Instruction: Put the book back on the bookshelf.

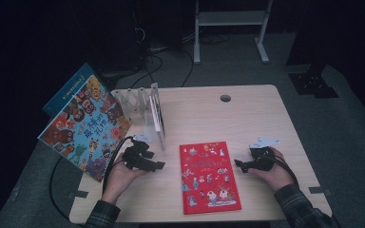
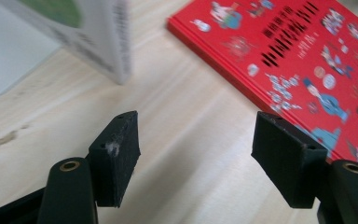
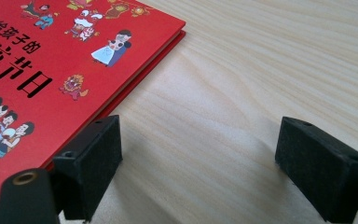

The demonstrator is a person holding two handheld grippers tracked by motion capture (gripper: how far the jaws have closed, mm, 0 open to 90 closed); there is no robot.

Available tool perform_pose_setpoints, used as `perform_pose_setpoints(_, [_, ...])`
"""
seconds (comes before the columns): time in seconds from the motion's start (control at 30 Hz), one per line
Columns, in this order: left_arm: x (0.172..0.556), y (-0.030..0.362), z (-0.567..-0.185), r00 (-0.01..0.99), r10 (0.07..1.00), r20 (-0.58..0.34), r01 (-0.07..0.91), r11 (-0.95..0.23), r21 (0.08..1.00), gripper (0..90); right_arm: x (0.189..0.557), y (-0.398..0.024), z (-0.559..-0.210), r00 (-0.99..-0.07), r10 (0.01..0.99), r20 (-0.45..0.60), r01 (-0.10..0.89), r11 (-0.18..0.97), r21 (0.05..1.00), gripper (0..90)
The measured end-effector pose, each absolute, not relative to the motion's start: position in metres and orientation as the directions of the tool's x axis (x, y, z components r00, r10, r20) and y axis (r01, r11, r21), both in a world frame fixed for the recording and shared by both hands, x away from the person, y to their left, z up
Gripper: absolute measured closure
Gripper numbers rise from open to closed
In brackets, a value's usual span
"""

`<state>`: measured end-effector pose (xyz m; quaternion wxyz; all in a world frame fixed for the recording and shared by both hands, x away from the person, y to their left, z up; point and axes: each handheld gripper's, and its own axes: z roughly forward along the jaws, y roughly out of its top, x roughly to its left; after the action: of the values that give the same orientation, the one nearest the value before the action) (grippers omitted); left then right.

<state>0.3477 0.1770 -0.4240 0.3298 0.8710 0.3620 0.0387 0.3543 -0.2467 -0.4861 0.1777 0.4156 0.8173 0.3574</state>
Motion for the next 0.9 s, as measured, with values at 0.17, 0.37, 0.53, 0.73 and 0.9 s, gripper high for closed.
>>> perform_pose_setpoints(0.17, [0.339,0.163,-0.431,0.776,0.613,-0.146,0.568,-0.579,0.585,30.9,0.354,-0.248,-0.48,-0.585,0.811,0.014,0.583,0.408,0.703,24.7])
perform_pose_setpoints(0.37, [0.335,0.146,-0.439,0.807,0.574,-0.139,0.539,-0.621,0.569,30.9,0.354,-0.254,-0.475,-0.574,0.814,0.095,0.625,0.36,0.693,34.7])
perform_pose_setpoints(0.53, [0.332,0.13,-0.448,0.838,0.531,-0.126,0.508,-0.675,0.534,30.9,0.353,-0.252,-0.473,-0.578,0.804,0.14,0.633,0.334,0.698,36.5])
perform_pose_setpoints(0.73, [0.331,0.121,-0.452,0.851,0.513,-0.116,0.493,-0.701,0.516,30.9,0.35,-0.247,-0.471,-0.589,0.786,0.186,0.635,0.308,0.709,37.1])
perform_pose_setpoints(0.9, [0.328,0.111,-0.455,0.869,0.486,-0.088,0.461,-0.733,0.501,31.0,0.347,-0.241,-0.468,-0.602,0.768,0.22,0.633,0.29,0.717,37.6])
